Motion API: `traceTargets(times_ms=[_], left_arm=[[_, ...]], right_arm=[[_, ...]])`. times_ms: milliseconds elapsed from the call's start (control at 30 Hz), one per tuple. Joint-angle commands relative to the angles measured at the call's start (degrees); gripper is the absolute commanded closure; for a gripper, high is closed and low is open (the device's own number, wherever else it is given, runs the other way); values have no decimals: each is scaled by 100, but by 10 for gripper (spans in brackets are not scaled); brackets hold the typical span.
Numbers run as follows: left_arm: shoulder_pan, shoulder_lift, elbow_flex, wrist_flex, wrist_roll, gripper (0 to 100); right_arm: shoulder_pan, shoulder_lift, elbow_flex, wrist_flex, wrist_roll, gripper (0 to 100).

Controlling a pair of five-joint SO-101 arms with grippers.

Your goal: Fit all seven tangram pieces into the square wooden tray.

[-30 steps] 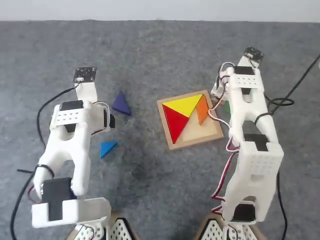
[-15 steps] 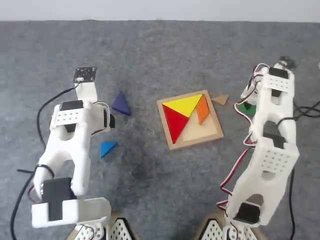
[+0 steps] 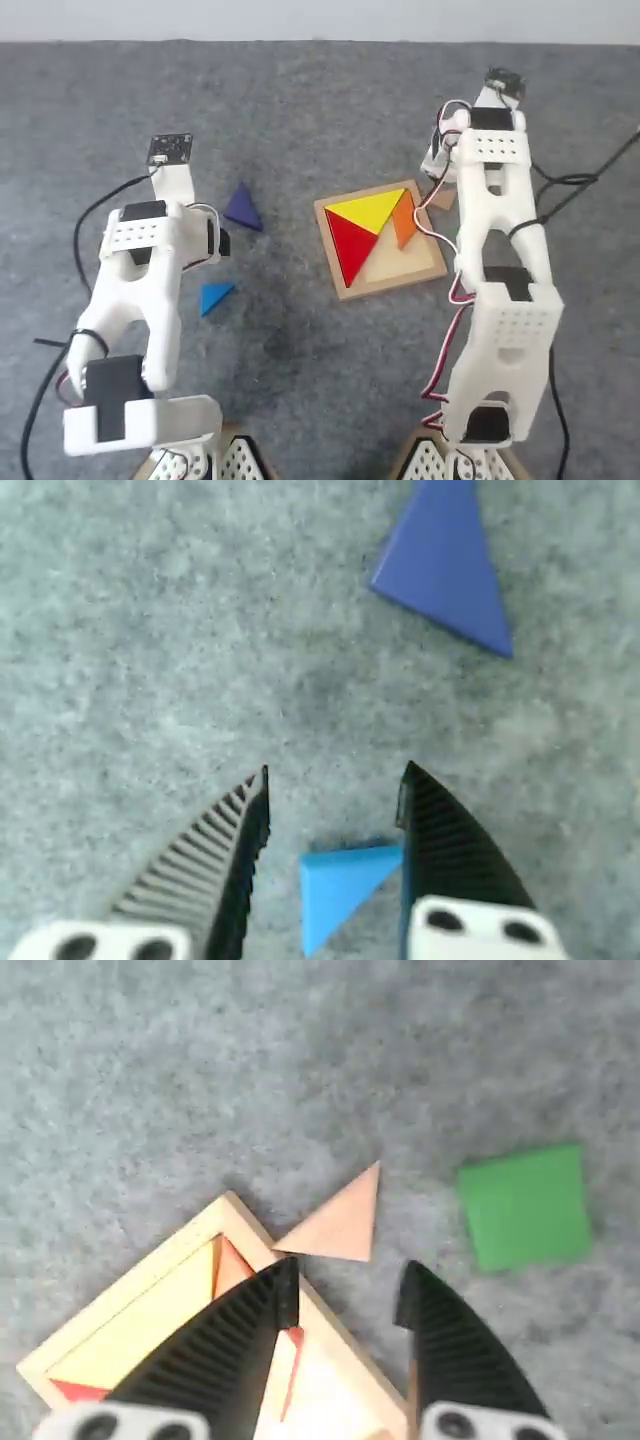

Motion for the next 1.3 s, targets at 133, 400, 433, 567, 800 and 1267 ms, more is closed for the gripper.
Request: traceTargets(times_ms=[133, 400, 433, 567, 800, 1267], left_arm=[[-9, -343, -13, -79, 26, 792], [-9, -325, -13, -79, 26, 792], [-9, -325, -13, -79, 26, 792], [-9, -325, -13, -79, 26, 792], [-18, -316, -13, -79, 26, 792], [-18, -316, -13, -79, 26, 792]], right_arm=[[-57, 752, -290, -593, -475, 750], [-22, 892, -299, -813, -501, 750], [-22, 910, -299, -822, -492, 750], [-22, 884, -484, -769, -492, 750], [-22, 892, -993, -13, -527, 750], [-75, 919, -1662, -549, -484, 750]])
